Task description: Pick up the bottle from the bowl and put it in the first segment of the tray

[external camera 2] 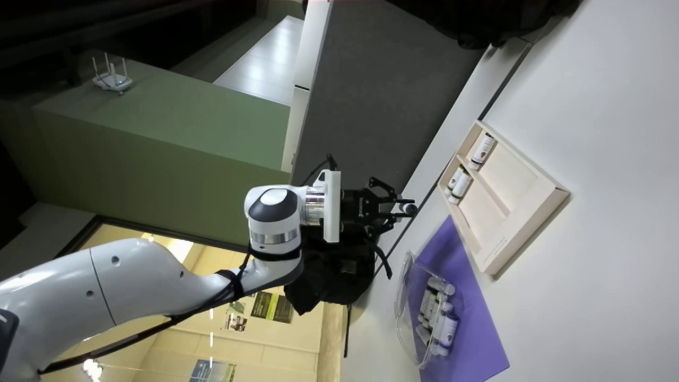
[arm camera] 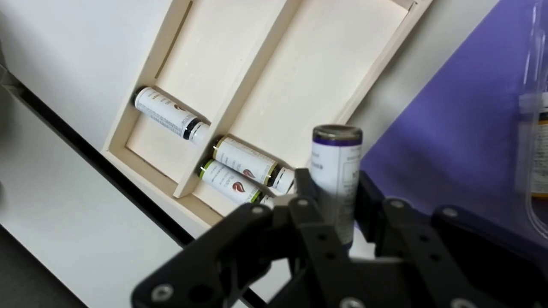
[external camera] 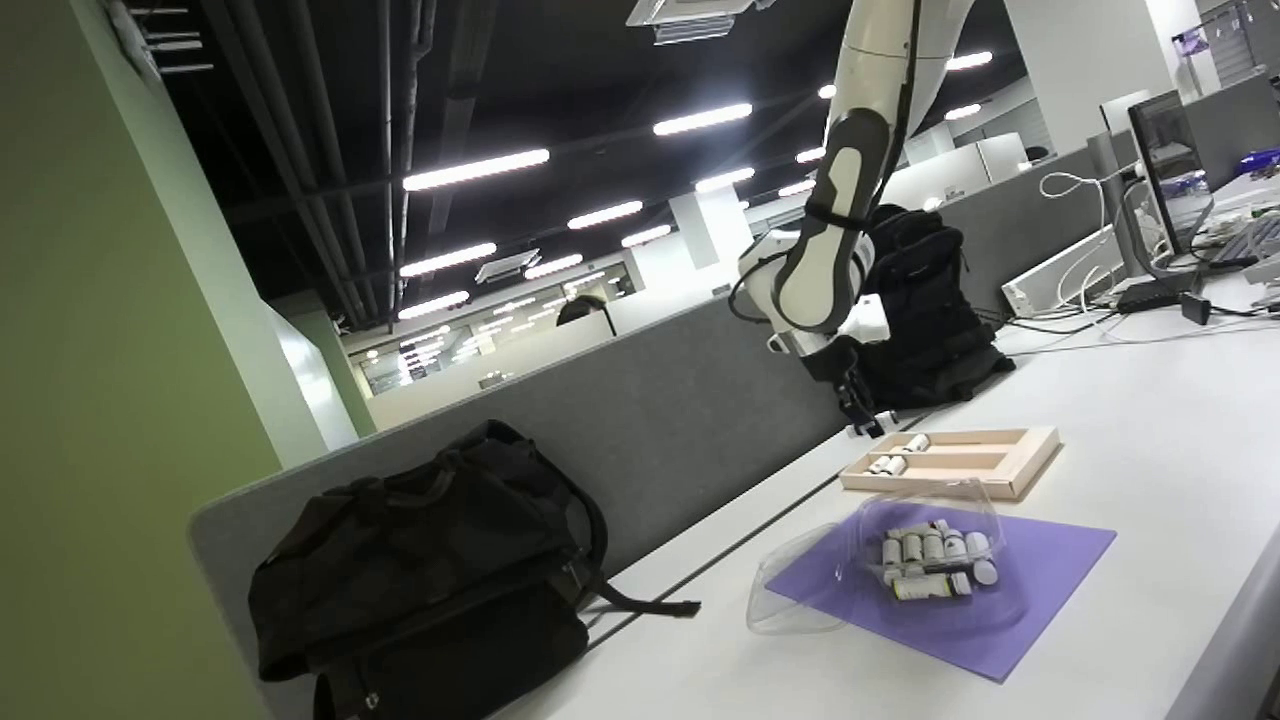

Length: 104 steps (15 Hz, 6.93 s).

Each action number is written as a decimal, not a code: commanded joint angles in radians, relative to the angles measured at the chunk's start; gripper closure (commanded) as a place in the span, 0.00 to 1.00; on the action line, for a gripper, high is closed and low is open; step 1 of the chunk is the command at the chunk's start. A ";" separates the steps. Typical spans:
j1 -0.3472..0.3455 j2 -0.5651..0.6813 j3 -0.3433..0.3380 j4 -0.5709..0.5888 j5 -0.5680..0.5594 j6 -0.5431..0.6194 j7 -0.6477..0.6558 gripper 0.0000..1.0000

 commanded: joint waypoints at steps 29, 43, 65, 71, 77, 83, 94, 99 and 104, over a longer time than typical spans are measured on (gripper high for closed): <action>-0.218 0.112 0.064 0.028 -0.015 0.121 -1.043 0.88; -0.228 0.193 0.080 0.077 0.140 0.179 -1.046 0.88; -0.119 0.093 0.016 0.036 0.088 -0.050 -0.892 0.87; -0.138 0.168 0.002 0.109 0.106 -0.081 -0.824 0.97; -0.182 0.231 0.031 0.170 0.156 -0.108 -0.842 0.97; -0.205 0.252 0.051 0.187 0.213 -0.029 -0.816 0.97; -0.197 0.300 0.030 0.270 0.215 0.120 -0.716 0.97; -0.209 0.332 0.041 0.345 0.227 0.081 -0.686 0.97; -0.219 0.327 0.061 0.368 0.245 0.029 -0.693 0.97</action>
